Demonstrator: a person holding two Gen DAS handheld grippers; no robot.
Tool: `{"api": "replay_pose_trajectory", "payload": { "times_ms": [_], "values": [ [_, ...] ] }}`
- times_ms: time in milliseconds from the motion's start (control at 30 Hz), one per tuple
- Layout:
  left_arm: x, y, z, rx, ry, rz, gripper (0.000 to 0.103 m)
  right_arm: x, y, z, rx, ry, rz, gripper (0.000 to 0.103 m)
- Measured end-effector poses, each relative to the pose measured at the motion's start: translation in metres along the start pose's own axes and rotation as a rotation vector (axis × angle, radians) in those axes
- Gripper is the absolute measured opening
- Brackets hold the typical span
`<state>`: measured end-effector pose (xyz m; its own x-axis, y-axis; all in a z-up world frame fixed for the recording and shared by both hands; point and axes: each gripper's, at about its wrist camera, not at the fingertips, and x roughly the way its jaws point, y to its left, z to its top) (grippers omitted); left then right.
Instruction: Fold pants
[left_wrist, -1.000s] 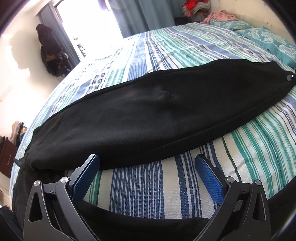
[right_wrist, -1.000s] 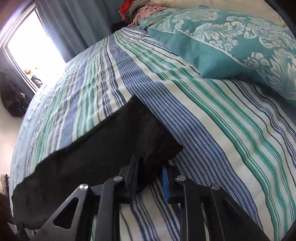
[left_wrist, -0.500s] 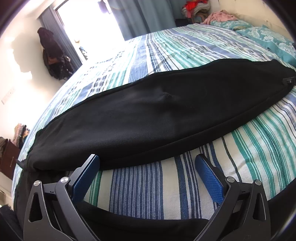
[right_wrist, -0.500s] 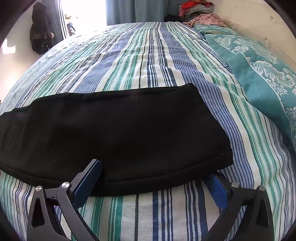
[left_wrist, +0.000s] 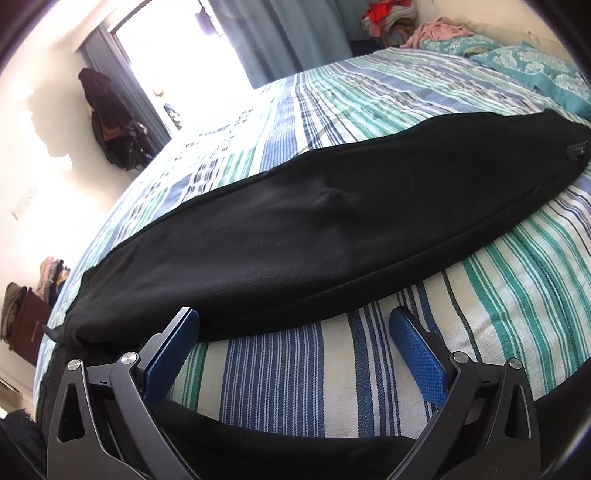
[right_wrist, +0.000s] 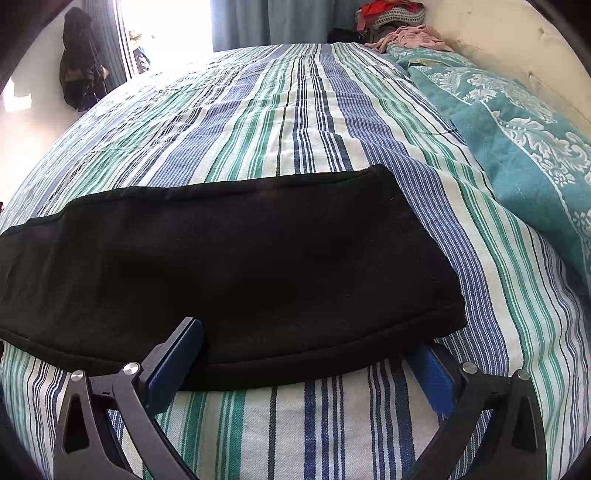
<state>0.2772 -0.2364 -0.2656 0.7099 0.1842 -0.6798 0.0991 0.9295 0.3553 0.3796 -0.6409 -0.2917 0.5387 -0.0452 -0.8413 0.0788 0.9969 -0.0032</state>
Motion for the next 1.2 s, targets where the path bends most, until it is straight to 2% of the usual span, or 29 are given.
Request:
{"api": "replay_pose_trajectory", "payload": {
  "times_ms": [567,700,867,900,933,1000,1033,1067,1133,1200],
  "values": [
    [0.001,0.002,-0.002,-0.022,-0.007,-0.019,0.102,0.001,-0.001,0.000,0.000,-0.001,0.000,0.103],
    [0.002,0.003,-0.003,-0.028,-0.013,-0.022,0.102,0.011,-0.001,0.012,0.006,0.017,-0.012,0.103],
    [0.003,0.005,-0.005,-0.040,-0.014,-0.035,0.102,0.006,-0.011,0.012,0.049,0.025,0.040,0.103],
    [0.003,0.005,-0.005,-0.041,-0.015,-0.036,0.102,0.002,-0.014,0.012,0.045,0.039,0.020,0.103],
    [0.003,0.005,-0.005,-0.043,-0.017,-0.036,0.102,-0.003,-0.017,0.011,0.050,0.045,-0.046,0.103],
    [0.003,0.004,-0.006,-0.044,-0.023,-0.034,0.102,-0.018,-0.029,0.009,0.129,0.057,-0.237,0.102],
    [0.003,0.004,-0.006,-0.044,-0.025,-0.032,0.102,-0.030,-0.030,0.010,0.173,0.038,-0.235,0.102],
    [0.003,0.004,-0.006,-0.043,-0.027,-0.031,0.102,-0.042,-0.024,0.011,0.187,0.007,-0.176,0.102],
    [0.003,0.003,-0.006,-0.042,-0.028,-0.029,0.102,-0.055,0.008,0.018,0.126,-0.018,-0.075,0.102],
    [0.003,0.003,-0.006,-0.043,-0.026,-0.030,0.102,-0.055,0.058,0.024,0.014,-0.027,0.047,0.102]
  ]
}}
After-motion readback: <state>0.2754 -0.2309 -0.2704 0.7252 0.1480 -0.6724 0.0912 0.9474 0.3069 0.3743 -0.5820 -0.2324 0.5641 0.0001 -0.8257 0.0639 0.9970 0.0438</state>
